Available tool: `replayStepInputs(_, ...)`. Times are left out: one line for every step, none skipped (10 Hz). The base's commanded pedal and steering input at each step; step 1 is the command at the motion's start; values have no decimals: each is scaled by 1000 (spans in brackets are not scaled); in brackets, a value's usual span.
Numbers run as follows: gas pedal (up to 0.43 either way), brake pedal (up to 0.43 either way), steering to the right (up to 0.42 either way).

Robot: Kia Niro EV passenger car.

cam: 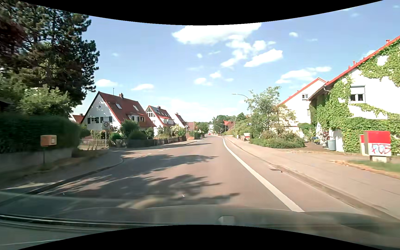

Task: Follow the waypoints while adhering to traffic rules and regulations

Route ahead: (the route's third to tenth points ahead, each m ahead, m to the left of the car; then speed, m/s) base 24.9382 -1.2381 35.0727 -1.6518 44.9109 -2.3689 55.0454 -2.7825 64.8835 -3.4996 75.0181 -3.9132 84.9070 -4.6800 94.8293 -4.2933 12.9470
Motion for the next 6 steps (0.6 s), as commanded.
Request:
replayStepInputs(0, 6, 2)
replayStepInputs(0, 6, 3)
replayStepInputs(0, 6, 3)
replayStepInputs(0, 6, 2)
replayStepInputs(0, 6, 3)
replayStepInputs(0, 6, 4)
